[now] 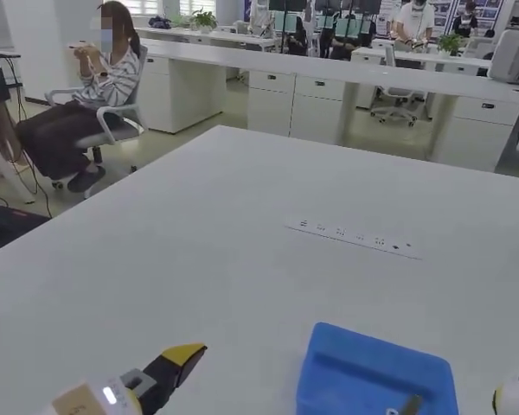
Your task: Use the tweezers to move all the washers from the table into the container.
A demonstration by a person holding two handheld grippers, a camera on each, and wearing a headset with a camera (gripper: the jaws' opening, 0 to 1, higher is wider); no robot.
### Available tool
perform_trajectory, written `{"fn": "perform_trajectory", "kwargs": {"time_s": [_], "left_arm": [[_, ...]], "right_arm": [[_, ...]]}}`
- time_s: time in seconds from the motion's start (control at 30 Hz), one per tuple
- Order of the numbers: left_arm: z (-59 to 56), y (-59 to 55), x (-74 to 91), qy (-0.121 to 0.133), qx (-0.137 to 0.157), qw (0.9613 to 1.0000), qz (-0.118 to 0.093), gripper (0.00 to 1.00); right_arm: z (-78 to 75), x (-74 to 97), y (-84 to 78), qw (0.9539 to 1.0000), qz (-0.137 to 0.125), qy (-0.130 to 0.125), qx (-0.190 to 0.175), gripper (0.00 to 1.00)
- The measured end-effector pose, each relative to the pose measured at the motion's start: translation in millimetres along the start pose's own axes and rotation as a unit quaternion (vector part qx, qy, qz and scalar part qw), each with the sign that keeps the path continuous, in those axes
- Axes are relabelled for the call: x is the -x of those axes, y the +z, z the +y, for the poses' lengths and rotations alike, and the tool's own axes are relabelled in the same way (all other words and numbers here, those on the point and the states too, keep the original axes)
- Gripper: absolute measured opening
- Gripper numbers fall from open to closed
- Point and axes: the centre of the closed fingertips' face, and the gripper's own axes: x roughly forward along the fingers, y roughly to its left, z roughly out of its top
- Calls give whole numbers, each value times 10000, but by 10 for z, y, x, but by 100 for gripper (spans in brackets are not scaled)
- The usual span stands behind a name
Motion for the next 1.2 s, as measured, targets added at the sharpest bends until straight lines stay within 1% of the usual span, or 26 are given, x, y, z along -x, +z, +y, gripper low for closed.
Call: {"fn": "perform_trajectory", "kwargs": {"time_s": [0.13, 0.23, 0.37, 0.57, 0.7, 0.73, 0.87, 0.93, 1.0, 1.2], "left_arm": [[-23, 13, 3, -70, 26, 10000, -44, 83], [-28, 15, 2, -92, 47, 9999, -52, 83], [-45, 20, -3, -149, 39, 9999, -63, 83], [-61, 30, -8, -205, 30, 9997, -87, 83], [-49, 42, -7, -189, 48, 9997, -125, 83], [-45, 44, -7, -182, 61, 9997, -131, 83], [-28, 49, -3, -165, 107, 9997, -156, 83], [-23, 51, -2, -155, 118, 9997, -163, 83], [-20, 49, -3, -153, 130, 9997, -157, 83], [-5, 52, -2, -133, 151, 9996, -173, 82]], "right_arm": [[-38, 27, 128, 9999, -149, 8, -51, 3], [-80, 39, 183, 9999, -162, -22, -24, 3], [-178, 54, 286, 9997, -215, -61, 18, 3], [-305, 53, 375, 9997, -222, -93, 19, 3], [-406, 42, 440, 9993, -311, -115, -157, 3], [-469, 36, 450, 9990, -345, -149, -246, 3], [-597, -31, 439, 9982, -340, -203, -452, 3], [-659, -68, 405, 9968, -300, -247, -697, 3], [-709, -105, 376, 9958, -268, -279, -832, 3], [-783, -210, 282, 9959, -61, -327, -837, 3]]}}
